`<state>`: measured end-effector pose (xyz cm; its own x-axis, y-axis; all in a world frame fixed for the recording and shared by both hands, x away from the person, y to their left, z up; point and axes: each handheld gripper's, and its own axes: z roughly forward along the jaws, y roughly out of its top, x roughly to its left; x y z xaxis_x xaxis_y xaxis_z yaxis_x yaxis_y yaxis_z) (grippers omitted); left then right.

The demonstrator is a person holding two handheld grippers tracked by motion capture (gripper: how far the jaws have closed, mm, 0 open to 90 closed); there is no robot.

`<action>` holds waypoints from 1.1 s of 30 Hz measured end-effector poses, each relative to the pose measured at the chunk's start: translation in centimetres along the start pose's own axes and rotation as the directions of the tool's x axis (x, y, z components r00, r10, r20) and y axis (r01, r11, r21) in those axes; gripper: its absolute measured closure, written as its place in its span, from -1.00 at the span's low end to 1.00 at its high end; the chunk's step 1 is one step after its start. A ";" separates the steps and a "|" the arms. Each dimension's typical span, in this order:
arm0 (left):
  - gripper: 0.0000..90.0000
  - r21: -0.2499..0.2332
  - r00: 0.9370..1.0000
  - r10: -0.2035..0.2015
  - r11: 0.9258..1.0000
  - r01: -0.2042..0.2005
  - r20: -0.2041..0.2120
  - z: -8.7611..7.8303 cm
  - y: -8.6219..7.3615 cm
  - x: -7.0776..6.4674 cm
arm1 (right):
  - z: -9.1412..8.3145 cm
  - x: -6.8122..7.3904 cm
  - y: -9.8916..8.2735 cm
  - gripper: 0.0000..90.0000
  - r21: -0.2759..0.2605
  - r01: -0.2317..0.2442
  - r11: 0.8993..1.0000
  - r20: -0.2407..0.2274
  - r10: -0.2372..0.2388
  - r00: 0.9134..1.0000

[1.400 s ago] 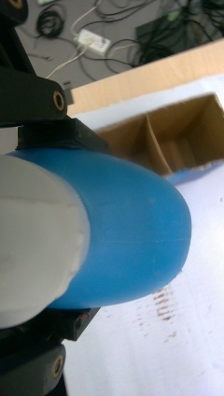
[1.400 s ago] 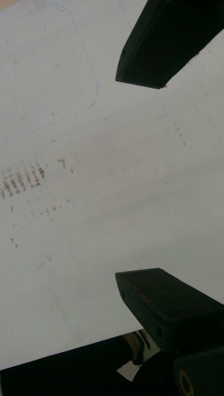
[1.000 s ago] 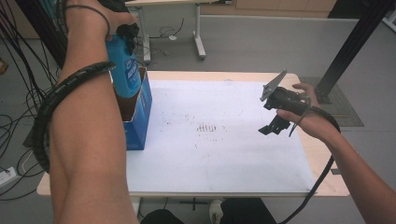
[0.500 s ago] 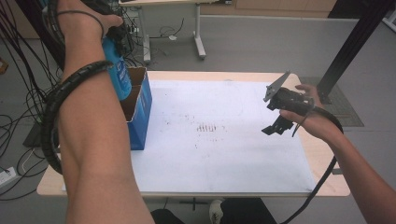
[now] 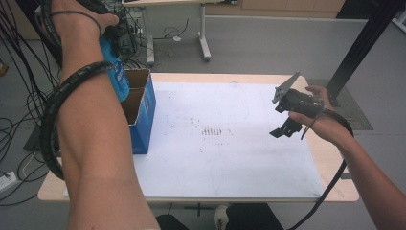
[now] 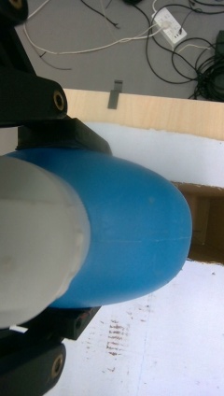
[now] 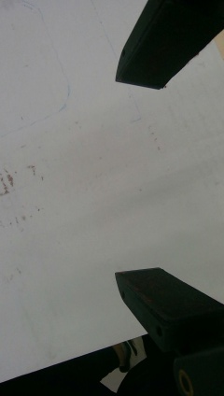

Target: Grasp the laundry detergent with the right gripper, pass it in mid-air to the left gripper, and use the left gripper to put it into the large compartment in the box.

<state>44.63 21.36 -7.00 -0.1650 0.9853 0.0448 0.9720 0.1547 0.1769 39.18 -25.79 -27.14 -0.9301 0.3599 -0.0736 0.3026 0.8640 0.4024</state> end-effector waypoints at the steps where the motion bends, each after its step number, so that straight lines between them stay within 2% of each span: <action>1: -0.18 -0.001 1.000 0.000 1.000 0.000 0.001 0.0 0.0 0.0 | 0.0 0.0 0.0 -0.88 -0.001 0.000 1.000 0.000 0.000 1.000; 9: -0.18 0.003 1.000 0.006 1.000 -0.006 0.004 0.7 0.0 0.1 | 0.0 -0.1 -0.1 -0.88 0.004 -0.007 1.000 -0.001 0.007 1.000; 33: -0.18 -0.010 1.000 0.012 1.000 -0.012 0.010 0.8 0.0 0.3 | 0.2 -0.2 0.3 -0.88 0.018 0.004 1.000 -0.006 -0.004 1.000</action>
<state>44.74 21.69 -7.78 -0.1516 0.9877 0.0375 0.9722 0.1422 0.1860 39.50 -25.47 -27.20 -0.9323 0.3548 -0.0698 0.3029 0.8717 0.3852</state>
